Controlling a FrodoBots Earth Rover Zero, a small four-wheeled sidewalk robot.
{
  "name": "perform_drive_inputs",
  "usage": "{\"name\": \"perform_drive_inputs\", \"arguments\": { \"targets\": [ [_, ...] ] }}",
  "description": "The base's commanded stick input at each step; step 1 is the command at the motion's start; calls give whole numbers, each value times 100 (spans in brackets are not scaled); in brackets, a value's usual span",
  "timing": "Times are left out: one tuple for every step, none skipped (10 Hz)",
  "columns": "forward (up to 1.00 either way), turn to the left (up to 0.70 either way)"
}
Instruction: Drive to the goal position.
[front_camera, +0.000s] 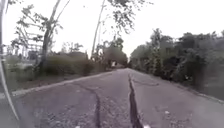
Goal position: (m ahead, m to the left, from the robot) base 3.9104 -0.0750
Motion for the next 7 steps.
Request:
{"name": "perform_drive_inputs", "arguments": {
  "targets": [
    [70, 0],
    [70, 0],
    [70, 0],
    [70, 0],
    [70, 0],
    [70, 0],
    [70, 0]
  ]
}}
